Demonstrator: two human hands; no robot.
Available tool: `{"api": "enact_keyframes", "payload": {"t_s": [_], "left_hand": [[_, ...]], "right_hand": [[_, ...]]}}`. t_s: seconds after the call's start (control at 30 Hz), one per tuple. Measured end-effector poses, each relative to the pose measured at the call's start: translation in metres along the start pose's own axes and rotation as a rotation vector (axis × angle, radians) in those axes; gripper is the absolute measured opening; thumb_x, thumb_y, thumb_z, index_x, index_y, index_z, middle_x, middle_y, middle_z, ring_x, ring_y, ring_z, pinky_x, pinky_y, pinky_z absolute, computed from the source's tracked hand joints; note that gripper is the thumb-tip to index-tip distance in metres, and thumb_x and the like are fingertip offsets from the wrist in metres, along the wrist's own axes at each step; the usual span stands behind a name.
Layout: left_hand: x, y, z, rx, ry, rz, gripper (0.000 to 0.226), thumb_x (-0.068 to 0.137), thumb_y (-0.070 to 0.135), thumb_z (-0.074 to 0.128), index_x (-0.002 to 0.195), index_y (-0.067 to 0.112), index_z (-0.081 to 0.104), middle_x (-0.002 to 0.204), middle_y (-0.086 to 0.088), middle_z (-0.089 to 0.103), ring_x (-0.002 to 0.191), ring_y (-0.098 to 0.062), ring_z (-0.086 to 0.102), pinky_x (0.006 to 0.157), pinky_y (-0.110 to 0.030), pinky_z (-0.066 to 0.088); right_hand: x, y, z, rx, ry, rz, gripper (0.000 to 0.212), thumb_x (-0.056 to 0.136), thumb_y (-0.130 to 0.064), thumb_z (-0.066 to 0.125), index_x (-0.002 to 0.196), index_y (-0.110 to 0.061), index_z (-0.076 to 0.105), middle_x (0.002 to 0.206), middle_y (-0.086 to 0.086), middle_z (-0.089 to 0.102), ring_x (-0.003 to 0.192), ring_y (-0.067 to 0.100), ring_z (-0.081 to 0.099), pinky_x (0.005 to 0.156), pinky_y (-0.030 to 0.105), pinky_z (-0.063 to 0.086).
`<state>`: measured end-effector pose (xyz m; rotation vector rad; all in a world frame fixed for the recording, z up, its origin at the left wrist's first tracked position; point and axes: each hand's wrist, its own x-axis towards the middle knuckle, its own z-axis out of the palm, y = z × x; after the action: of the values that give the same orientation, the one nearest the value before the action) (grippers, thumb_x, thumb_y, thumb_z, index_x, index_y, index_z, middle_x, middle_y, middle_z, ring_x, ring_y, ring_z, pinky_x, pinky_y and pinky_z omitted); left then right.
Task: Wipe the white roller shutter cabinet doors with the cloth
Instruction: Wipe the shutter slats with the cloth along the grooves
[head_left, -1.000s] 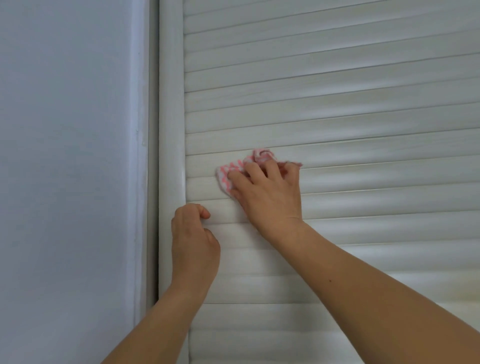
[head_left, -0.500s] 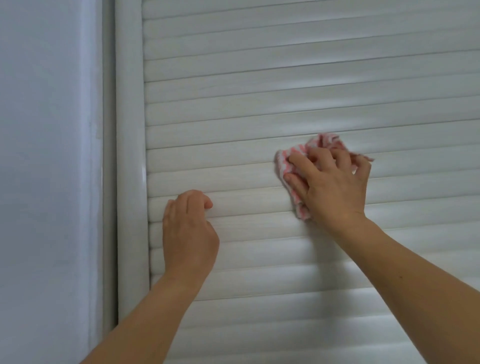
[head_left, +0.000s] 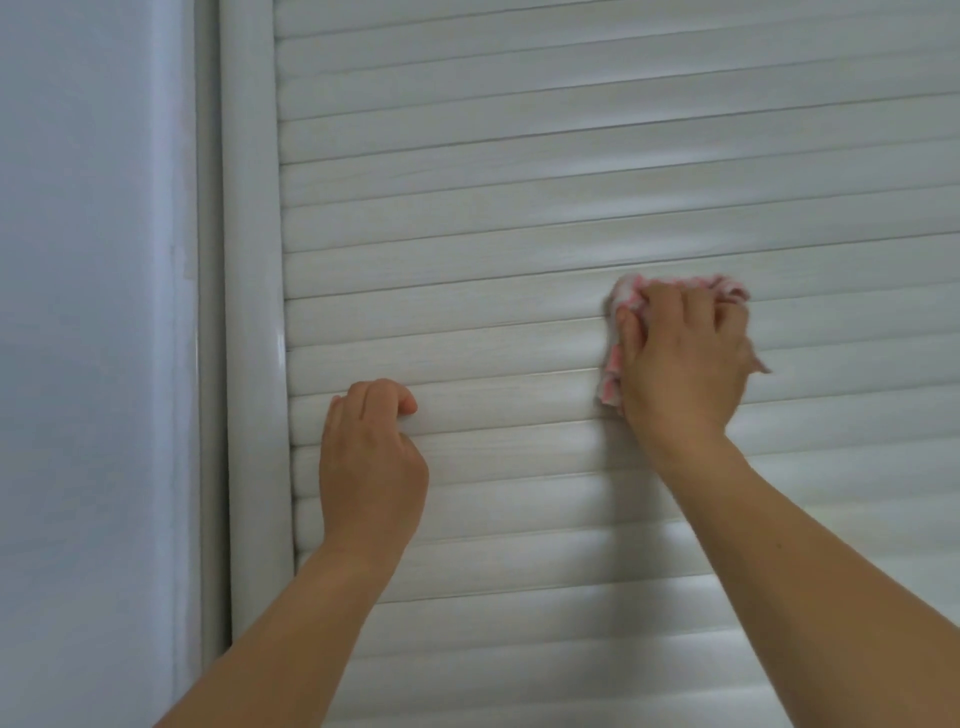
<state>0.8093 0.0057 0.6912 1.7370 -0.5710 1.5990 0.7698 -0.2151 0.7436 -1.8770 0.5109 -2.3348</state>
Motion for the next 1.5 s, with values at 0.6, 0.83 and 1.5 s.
{"api": "enact_keyframes", "payload": {"t_s": [0.6,0.83,1.5], "left_hand": [[-0.008,-0.015,-0.023,-0.129,0.016,-0.198,0.038,0.068,-0.023,0.038,0.09,0.004,0.054,0.096,-0.004,0.045,0.092,-0.014,0.041,0.078,-0.011,0.025],[-0.01,-0.012,-0.023,-0.095,-0.028,-0.223,0.037,0.072,-0.02,0.037,0.091,0.008,0.051,0.101,-0.007,0.046,0.099,-0.02,0.044,0.077,-0.011,0.024],[-0.015,-0.012,-0.025,-0.064,-0.057,-0.185,0.036,0.071,-0.018,0.036,0.096,0.002,0.054,0.102,-0.011,0.048,0.099,-0.023,0.045,0.082,-0.013,0.026]], "right_hand": [[-0.054,-0.072,-0.019,0.468,-0.487,-0.239,0.029,0.094,-0.034,0.05,0.118,-0.022,0.06,0.104,-0.006,0.052,0.092,0.029,0.056,0.069,0.026,0.044],[-0.013,0.023,-0.052,0.378,-0.383,0.133,0.024,0.098,-0.023,0.047,0.119,-0.021,0.059,0.105,0.002,0.04,0.044,0.003,0.04,0.045,0.008,0.031],[-0.058,-0.022,-0.037,0.112,-0.32,0.185,0.042,0.095,-0.018,0.048,0.137,-0.014,0.044,0.127,0.019,0.043,0.102,0.038,0.049,0.075,0.039,0.04]]}}
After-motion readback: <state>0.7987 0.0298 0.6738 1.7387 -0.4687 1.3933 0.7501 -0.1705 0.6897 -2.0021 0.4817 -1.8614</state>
